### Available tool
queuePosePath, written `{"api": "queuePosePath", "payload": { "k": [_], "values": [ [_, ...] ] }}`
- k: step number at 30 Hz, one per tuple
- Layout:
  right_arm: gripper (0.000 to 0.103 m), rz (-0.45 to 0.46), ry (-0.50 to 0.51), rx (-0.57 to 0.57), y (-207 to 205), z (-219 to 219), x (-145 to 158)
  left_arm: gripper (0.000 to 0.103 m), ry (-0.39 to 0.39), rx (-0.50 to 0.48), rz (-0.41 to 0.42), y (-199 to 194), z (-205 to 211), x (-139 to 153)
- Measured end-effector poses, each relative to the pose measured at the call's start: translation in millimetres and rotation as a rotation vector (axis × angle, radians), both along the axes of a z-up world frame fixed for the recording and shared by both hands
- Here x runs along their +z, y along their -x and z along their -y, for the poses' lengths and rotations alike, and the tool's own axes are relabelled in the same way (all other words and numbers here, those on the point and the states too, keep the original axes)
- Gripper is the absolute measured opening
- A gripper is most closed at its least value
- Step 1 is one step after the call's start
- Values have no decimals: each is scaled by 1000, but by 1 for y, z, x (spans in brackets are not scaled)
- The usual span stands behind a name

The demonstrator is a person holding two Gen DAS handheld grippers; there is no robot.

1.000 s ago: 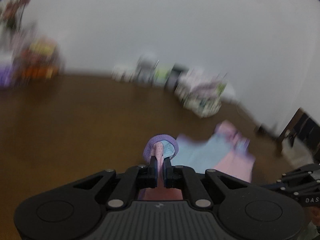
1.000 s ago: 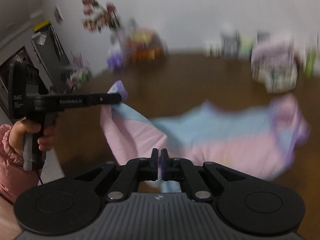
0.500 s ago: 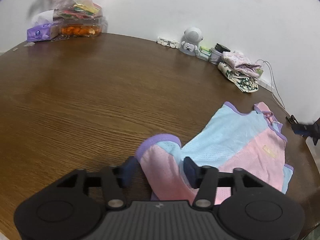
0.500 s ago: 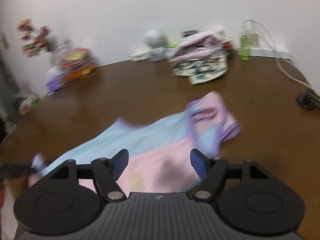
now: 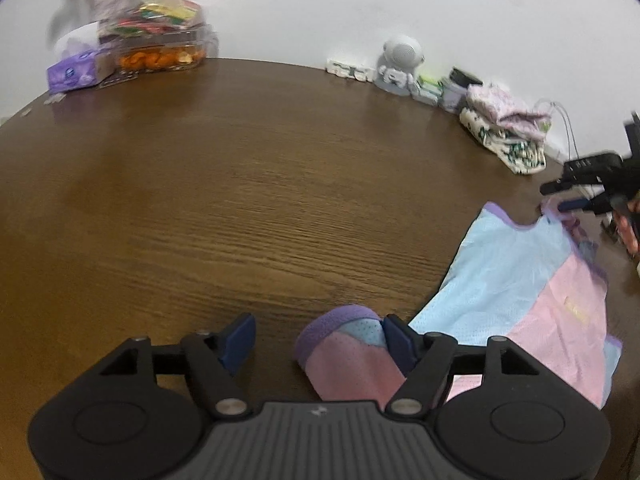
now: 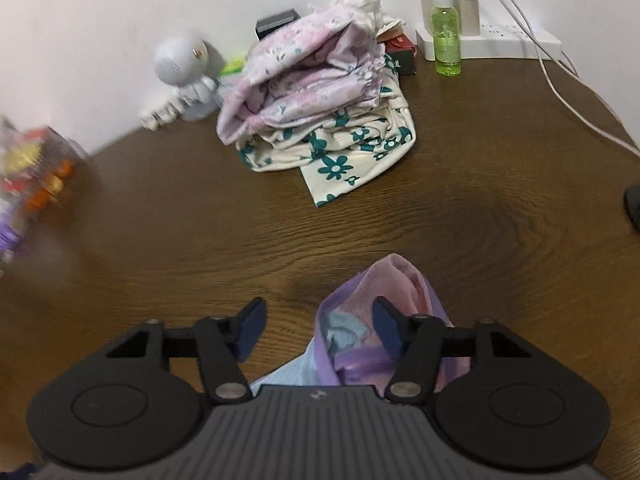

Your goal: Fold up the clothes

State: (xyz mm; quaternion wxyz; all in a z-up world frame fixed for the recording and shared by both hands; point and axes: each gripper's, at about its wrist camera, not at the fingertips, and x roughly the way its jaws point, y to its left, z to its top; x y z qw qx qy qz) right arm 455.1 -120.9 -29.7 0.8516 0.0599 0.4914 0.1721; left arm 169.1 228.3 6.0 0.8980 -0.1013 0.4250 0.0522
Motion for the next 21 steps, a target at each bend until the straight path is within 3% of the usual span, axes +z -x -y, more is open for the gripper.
{"api": "queuePosePath", "payload": {
  "k": [3,6,8,9,10,14,17,21],
  "values": [
    [41,-16,37,14,-2,-13,-5,68,-26,-37,-20,-6,4,-3],
    [30,-12,64,24,-1,-21,-5,58,-46,-57,-27,-6,7,-6],
    [9,-25,37,22,-2,-18,-6,35,-55,-63,-24,-5,9,-6],
    [6,-29,33,20,-3,-17,-7,28,-50,-70,-22,-5,9,-7],
    [2,-21,33,18,-3,-15,-8,11,-35,-80,-19,-5,8,-7],
    [1,31,-58,-14,-2,5,1,4,-16,-70,13,-7,5,-1],
    [1,105,-219,-61,3,32,32,3,-14,-39,99,-15,-6,33],
    [1,290,-415,-92,13,68,117,2,-117,-3,315,-32,-11,124]
  ]
}}
